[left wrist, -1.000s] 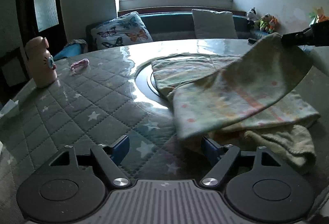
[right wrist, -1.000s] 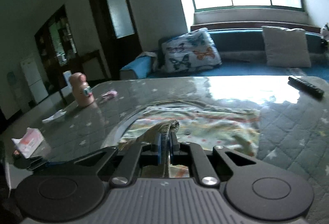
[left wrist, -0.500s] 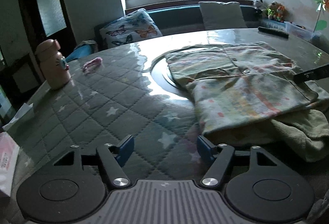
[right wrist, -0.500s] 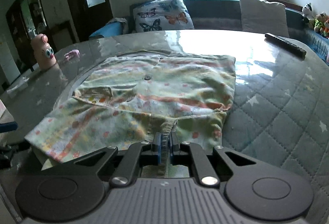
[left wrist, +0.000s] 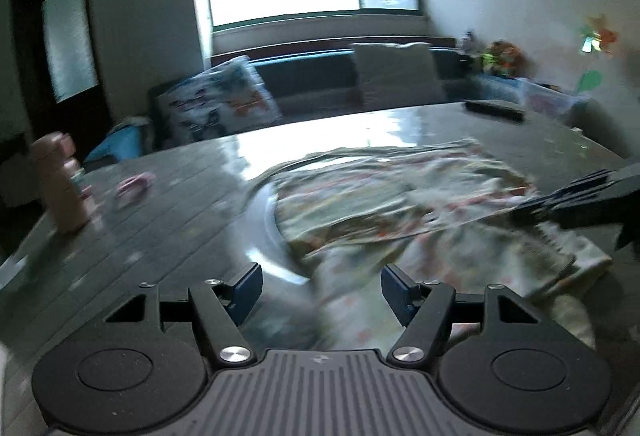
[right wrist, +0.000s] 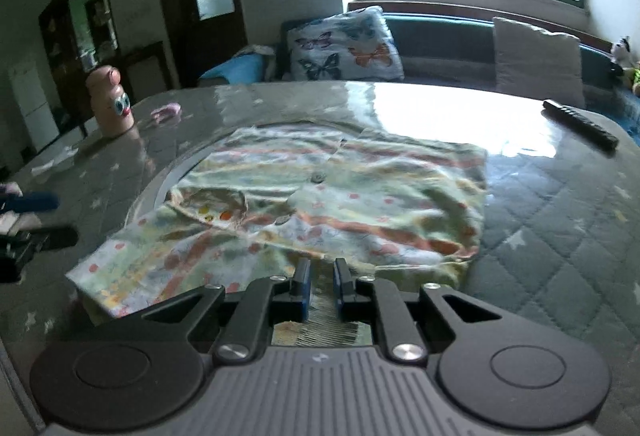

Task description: Fold clothes

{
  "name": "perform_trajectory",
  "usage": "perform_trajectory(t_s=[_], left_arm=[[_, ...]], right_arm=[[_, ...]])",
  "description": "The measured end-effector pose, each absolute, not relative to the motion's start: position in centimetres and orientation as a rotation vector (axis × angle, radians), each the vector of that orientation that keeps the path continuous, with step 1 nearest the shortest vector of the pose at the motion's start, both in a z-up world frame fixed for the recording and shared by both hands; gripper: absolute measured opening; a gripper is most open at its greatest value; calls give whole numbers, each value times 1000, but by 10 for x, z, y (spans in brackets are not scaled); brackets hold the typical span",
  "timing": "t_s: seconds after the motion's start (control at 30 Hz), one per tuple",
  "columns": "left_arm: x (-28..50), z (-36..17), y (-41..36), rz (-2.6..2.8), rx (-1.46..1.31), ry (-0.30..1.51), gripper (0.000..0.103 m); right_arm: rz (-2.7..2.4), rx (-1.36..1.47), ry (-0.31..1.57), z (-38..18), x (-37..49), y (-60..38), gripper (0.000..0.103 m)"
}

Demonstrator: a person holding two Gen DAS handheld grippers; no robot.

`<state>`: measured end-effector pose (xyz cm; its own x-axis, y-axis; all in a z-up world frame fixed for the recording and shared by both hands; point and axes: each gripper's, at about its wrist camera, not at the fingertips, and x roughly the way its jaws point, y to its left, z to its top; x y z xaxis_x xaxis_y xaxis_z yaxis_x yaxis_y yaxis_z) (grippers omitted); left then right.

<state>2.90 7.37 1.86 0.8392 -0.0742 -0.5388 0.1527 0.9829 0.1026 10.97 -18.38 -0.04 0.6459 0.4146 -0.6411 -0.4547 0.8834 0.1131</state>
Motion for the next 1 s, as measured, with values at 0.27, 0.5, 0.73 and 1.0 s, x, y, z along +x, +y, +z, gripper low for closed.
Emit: perform_trajectory(t_s=[0.27, 0.5, 0.73, 1.0], left_arm=[[70, -4, 40, -182, 206, 622, 69], [75, -21, 38, -188, 258, 654, 77], [60, -17, 39, -192, 312, 630, 83], [29, -18, 41, -200, 396, 604, 85]], right_arm=[[515, -89, 738, -13, 116, -184, 13], [548, -118, 729, -14, 107, -188, 18], [582, -145, 720, -11, 90, -191, 18], [607, -203, 716, -13, 67, -197, 19]])
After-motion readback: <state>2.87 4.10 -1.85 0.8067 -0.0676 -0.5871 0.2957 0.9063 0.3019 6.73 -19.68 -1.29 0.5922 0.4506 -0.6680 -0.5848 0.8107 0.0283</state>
